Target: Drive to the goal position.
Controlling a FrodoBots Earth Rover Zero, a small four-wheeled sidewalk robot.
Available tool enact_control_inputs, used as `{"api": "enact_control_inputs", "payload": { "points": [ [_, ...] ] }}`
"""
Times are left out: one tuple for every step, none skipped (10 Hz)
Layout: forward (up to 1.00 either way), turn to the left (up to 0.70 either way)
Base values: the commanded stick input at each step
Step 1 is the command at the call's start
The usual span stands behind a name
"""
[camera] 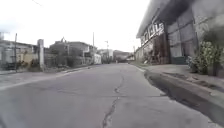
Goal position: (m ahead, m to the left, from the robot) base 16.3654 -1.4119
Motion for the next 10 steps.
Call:
{"api": "enact_control_inputs", "payload": {
  "points": [
    [1.00, -0.39],
    [1.00, -0.20],
    [1.00, -0.03],
    [1.00, -0.39],
    [1.00, -0.05],
    [1.00, 0.01],
    [1.00, 0.01],
    [1.00, 0.01],
    [1.00, 0.01],
    [1.00, 0.01]
  ]
}}
